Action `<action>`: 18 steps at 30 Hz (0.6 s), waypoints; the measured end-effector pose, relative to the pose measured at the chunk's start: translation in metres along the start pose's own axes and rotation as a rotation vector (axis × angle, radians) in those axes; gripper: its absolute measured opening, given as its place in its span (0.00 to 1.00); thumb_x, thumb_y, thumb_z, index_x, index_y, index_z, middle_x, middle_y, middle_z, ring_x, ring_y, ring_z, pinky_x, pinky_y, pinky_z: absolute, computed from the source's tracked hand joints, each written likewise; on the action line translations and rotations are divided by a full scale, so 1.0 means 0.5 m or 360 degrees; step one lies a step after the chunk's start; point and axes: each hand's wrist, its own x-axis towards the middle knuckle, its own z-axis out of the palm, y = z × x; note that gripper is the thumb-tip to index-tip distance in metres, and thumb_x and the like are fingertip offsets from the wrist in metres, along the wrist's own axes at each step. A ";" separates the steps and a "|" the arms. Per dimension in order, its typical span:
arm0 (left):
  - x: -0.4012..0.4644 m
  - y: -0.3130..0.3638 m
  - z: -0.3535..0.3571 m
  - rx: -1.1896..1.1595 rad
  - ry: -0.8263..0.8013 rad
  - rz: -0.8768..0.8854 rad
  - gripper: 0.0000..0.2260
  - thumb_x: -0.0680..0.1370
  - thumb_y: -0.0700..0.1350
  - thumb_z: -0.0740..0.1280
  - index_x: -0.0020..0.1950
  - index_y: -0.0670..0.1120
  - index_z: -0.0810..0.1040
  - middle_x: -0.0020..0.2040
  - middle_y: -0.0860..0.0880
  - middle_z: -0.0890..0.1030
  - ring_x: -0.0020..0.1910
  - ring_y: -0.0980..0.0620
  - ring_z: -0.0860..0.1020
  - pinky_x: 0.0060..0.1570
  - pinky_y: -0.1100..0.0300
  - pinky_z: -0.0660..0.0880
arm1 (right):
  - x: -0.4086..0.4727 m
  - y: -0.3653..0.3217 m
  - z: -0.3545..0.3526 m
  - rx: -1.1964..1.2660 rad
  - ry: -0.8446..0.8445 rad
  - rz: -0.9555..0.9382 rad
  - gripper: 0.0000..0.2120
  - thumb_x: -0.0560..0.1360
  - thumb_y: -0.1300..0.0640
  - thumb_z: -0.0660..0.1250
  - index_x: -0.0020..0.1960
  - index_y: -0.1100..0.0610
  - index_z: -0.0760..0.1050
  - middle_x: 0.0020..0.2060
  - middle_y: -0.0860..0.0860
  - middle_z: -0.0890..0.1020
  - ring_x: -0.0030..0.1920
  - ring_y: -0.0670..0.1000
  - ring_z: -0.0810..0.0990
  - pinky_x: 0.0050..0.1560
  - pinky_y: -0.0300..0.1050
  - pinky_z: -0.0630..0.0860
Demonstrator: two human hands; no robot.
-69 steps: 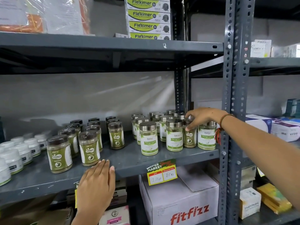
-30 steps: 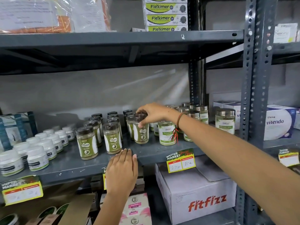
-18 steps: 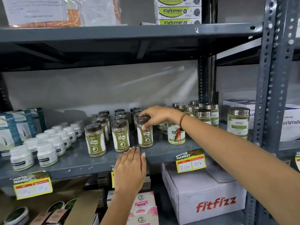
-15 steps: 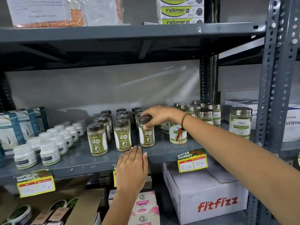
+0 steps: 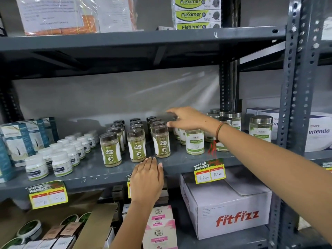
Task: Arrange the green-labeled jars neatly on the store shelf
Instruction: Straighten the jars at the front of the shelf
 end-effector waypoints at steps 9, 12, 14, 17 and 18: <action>-0.002 0.006 -0.003 -0.0010 -0.0010 -0.0037 0.20 0.79 0.51 0.56 0.55 0.41 0.82 0.52 0.43 0.84 0.54 0.46 0.81 0.57 0.51 0.74 | -0.126 0.169 -0.115 0.0016 0.0571 0.0414 0.23 0.75 0.47 0.69 0.68 0.50 0.76 0.61 0.50 0.82 0.56 0.51 0.81 0.61 0.51 0.77; -0.003 0.005 -0.001 -0.0013 0.0003 -0.0036 0.20 0.79 0.51 0.56 0.54 0.40 0.83 0.51 0.43 0.84 0.53 0.46 0.81 0.56 0.50 0.74 | -0.154 0.235 -0.132 -0.0258 0.0437 0.0647 0.24 0.74 0.44 0.69 0.68 0.51 0.76 0.61 0.55 0.83 0.60 0.59 0.81 0.60 0.55 0.78; -0.003 0.005 0.001 -0.0004 0.0010 -0.0037 0.20 0.79 0.52 0.56 0.54 0.41 0.82 0.51 0.43 0.84 0.53 0.46 0.81 0.56 0.50 0.74 | -0.168 0.269 -0.140 -0.0412 0.0267 0.0809 0.25 0.75 0.42 0.69 0.68 0.52 0.76 0.61 0.58 0.82 0.61 0.62 0.79 0.60 0.55 0.78; -0.003 0.005 0.004 0.0006 0.0010 -0.0047 0.19 0.78 0.51 0.57 0.54 0.40 0.83 0.51 0.43 0.84 0.53 0.46 0.81 0.56 0.50 0.74 | -0.179 0.303 -0.143 -0.0601 0.0035 0.1025 0.27 0.75 0.38 0.66 0.65 0.56 0.76 0.58 0.58 0.81 0.60 0.62 0.79 0.58 0.55 0.78; -0.002 0.005 0.004 0.0007 0.0010 -0.0046 0.19 0.78 0.51 0.57 0.54 0.40 0.83 0.51 0.43 0.84 0.53 0.46 0.81 0.56 0.50 0.74 | -0.180 0.309 -0.142 -0.0660 -0.0044 0.1070 0.28 0.75 0.36 0.65 0.64 0.56 0.77 0.58 0.57 0.81 0.60 0.61 0.78 0.59 0.56 0.77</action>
